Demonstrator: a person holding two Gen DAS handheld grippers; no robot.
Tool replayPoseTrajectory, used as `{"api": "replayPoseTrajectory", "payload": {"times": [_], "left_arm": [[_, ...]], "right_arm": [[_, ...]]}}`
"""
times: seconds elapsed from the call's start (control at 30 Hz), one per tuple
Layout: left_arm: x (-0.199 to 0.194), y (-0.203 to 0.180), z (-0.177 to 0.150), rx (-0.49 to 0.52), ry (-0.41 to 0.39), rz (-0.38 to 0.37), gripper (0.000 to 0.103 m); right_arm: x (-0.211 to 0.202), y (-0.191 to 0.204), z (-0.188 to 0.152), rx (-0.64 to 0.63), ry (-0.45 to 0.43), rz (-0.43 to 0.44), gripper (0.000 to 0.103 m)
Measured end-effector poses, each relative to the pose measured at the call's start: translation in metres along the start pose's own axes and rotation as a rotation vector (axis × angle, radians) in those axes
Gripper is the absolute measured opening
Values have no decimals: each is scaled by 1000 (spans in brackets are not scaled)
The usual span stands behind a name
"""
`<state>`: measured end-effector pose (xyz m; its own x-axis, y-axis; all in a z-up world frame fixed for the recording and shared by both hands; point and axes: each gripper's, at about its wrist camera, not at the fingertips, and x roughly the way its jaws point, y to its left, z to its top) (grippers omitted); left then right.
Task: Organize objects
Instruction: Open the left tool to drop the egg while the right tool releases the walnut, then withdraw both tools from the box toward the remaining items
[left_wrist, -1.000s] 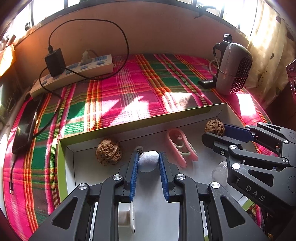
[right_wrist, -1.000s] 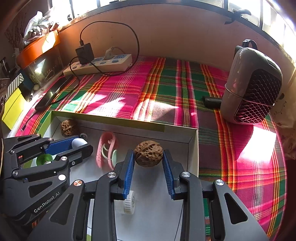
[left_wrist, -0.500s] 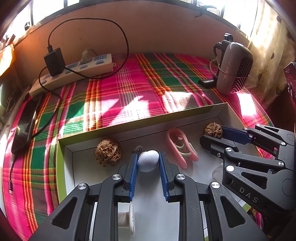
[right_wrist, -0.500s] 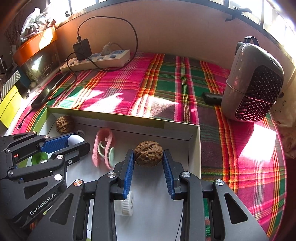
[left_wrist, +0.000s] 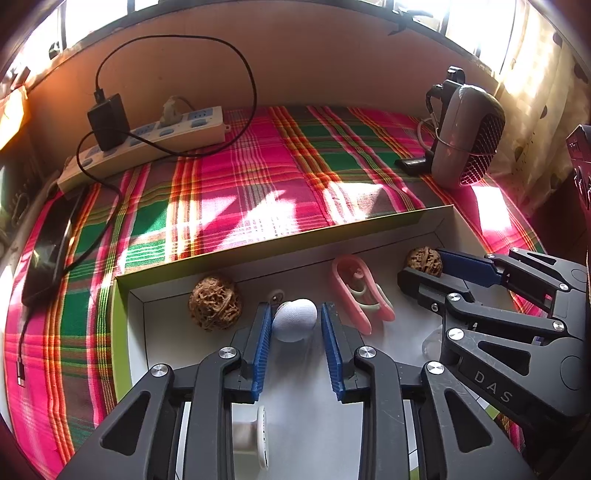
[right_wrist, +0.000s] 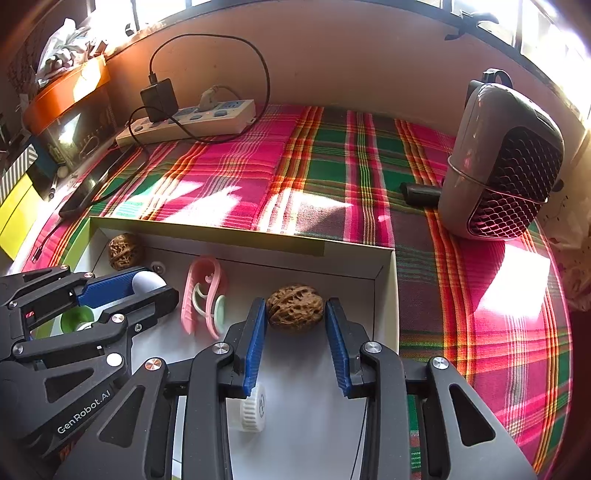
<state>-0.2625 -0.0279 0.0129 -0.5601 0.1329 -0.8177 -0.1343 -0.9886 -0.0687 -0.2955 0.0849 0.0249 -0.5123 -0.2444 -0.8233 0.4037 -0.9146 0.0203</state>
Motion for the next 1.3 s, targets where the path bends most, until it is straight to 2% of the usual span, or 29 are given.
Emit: {"api": "replayPoseTrajectory", "payload": {"times": [0.3, 0.63, 1.3], "left_arm": [[-4, 2, -2, -11, -9, 1, 29], [-18, 6, -4, -21, -27, -5, 30], [-80, 9, -35, -66, -121, 22, 30]], "right_arm": [[-4, -1, 0, 11, -14, -4, 43], [-16, 1, -3, 22, -35, -7, 45], [-74, 7, -32, 59, -133, -27, 45]]}}
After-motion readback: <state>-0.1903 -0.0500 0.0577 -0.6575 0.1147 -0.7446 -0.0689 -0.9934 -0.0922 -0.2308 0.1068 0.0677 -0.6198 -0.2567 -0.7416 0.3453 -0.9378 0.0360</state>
